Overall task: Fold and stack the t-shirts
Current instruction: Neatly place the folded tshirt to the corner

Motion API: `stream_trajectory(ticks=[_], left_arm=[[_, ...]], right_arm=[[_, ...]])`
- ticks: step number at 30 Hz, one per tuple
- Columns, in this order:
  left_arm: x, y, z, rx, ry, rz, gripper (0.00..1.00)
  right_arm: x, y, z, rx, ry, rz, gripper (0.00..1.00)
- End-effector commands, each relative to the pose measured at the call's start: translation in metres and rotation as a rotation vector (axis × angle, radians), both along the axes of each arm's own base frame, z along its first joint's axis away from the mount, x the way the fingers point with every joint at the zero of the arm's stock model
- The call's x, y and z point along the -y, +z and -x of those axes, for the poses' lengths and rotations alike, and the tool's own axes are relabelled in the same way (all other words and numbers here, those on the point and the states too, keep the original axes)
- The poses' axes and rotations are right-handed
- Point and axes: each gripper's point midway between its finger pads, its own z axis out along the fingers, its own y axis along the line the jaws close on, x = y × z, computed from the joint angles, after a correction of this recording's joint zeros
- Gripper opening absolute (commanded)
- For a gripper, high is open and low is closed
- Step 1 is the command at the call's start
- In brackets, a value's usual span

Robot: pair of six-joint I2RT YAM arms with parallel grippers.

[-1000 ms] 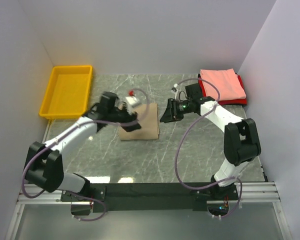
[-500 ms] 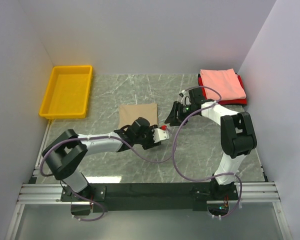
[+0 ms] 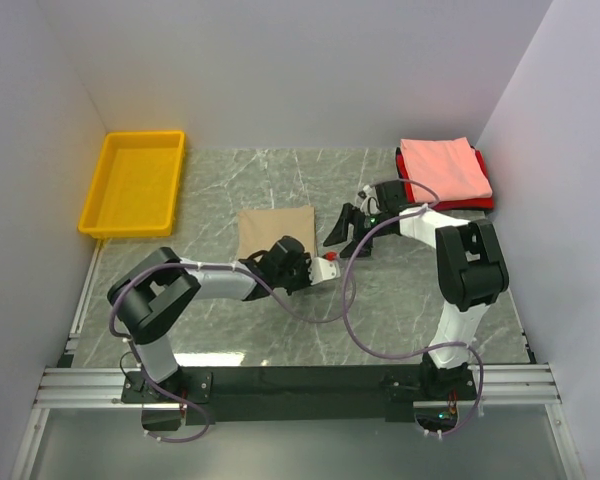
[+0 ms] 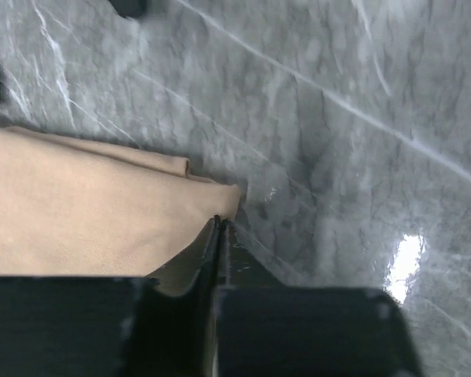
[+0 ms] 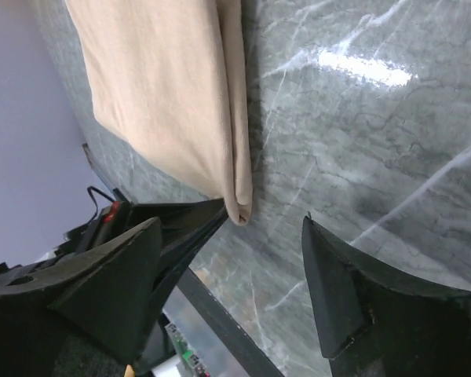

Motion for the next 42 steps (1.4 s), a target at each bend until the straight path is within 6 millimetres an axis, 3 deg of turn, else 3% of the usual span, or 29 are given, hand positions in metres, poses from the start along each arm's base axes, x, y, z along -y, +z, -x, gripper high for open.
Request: stream_trajectory(ticks=[1,6,11,17,25,26,30,32,42], left_arm=[[0.018,0.035,-0.010,-0.048,0.002,0.131,0.01],[0.017,0.063,-0.013,-0.140,0.008,0.233,0.01],[0.020,0.079,-0.015,-0.179,0.000,0.283,0.01],[0.026,0.102,-0.029,-0.197,0.027,0.349,0.01],[0.029,0.106,-0.028,-0.211,0.023,0.374,0.01],[0.030,0.108,-0.029,-0.217,0.025,0.383,0.01],[0.034,0.107,-0.035,-0.231,0.045,0.399,0.01],[0.036,0.111,-0.039,-0.238,0.053,0.415,0.01],[0.044,0.112,-0.049,-0.256,0.052,0.436,0.01]], right_arm=[[-0.004,-0.008,-0.004,-0.022,-0.026,-0.040,0.79],[-0.011,-0.008,-0.015,-0.045,-0.072,-0.095,0.82],[-0.024,0.004,-0.024,-0.041,-0.153,-0.189,0.84],[-0.042,-0.002,-0.017,-0.093,-0.181,-0.217,0.87],[-0.060,-0.002,-0.038,-0.074,-0.252,-0.248,0.88],[-0.062,-0.009,-0.041,-0.101,-0.269,-0.240,0.84],[-0.070,-0.010,-0.063,-0.076,-0.314,-0.239,0.72],[-0.071,-0.019,-0.070,-0.078,-0.341,-0.217,0.70],[-0.085,-0.021,-0.095,-0.020,-0.362,-0.204,0.63]])
